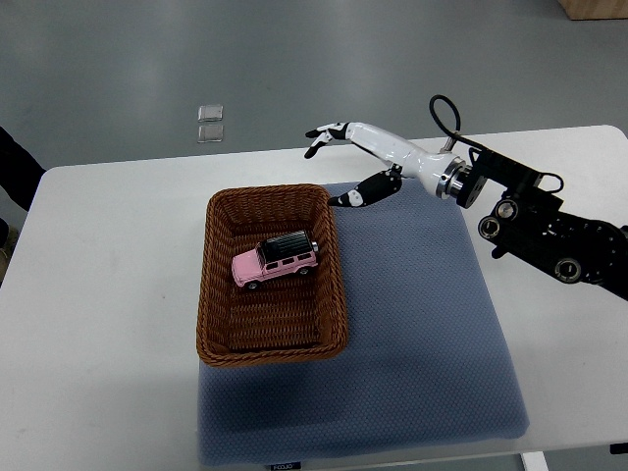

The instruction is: Place pink car in brown basket

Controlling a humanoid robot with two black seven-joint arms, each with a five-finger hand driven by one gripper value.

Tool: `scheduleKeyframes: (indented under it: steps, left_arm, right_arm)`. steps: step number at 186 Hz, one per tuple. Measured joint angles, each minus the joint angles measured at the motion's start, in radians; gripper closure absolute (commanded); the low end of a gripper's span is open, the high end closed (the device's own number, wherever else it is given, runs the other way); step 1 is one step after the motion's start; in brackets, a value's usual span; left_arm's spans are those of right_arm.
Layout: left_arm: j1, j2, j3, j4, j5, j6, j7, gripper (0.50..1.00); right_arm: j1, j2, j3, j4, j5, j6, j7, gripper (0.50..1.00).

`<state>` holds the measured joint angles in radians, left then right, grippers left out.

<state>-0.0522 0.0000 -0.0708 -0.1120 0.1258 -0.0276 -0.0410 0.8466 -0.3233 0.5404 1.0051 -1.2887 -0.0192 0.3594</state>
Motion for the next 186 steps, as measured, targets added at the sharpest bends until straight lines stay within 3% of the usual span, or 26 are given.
scheduleKeyframes:
  steps: [28,64,131,148,186]
  left_arm:
    - [-0.001,0.0,0.001,0.0,0.0,0.0,0.0,0.5]
    - [-0.003,0.0,0.001,0.0,0.0,0.0,0.0,0.5]
    - [-0.002,0.0,-0.001,0.0,0.001,-0.002,0.0,0.5]
    - [-0.002,0.0,-0.001,0.0,0.001,-0.002,0.0,0.5]
    - [-0.007,0.0,-0.001,-0.001,-0.002,-0.002,0.0,0.5]
  right_arm:
    - [-0.048,-0.037,0.106,-0.039,0.171,0.011,-0.014,0.613]
    - [-0.114,-0.053,0.221,-0.08,0.461,0.009,-0.094,0.613]
    - [-0.171,-0.063,0.247,-0.105,0.828,-0.01,-0.192,0.611]
    - [-0.173,-0.056,0.248,-0.113,0.885,-0.012,-0.199,0.587]
    - [-0.181,-0.044,0.25,-0.12,0.917,-0.012,-0.185,0.587]
